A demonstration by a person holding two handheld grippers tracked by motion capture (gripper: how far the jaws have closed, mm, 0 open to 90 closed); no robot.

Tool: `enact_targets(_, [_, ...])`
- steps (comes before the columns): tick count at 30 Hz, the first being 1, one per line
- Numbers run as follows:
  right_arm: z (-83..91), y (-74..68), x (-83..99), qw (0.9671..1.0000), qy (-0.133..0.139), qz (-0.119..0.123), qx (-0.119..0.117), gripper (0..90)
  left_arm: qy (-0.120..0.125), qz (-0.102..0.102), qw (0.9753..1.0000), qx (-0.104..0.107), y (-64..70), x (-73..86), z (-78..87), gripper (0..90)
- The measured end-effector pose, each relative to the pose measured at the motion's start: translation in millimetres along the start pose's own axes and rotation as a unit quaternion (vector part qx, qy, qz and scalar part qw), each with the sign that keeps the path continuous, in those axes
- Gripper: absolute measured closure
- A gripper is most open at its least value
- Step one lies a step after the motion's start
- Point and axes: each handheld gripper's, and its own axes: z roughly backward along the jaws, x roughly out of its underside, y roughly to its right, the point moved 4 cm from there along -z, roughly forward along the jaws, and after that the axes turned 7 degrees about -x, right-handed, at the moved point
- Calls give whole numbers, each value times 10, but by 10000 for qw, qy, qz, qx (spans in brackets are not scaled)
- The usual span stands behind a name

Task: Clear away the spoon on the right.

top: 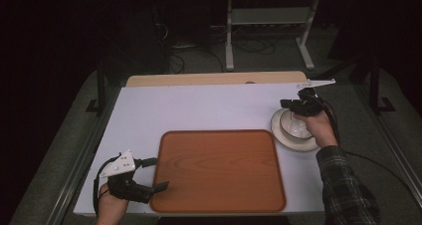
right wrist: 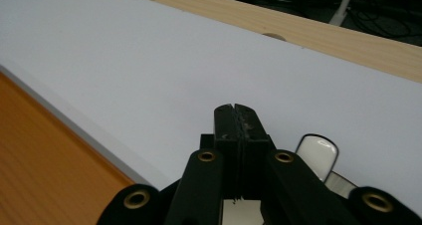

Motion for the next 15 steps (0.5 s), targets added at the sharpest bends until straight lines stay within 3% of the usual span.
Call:
enact_targets(6, [-23,107,14,9997,-48,-102,221,891,-1,1,10000,2,0,2,4,133])
enact_targets(15, [4,182,43,9992,-101,-192,326,893,3,-2,10000,6,1,1,6,133])
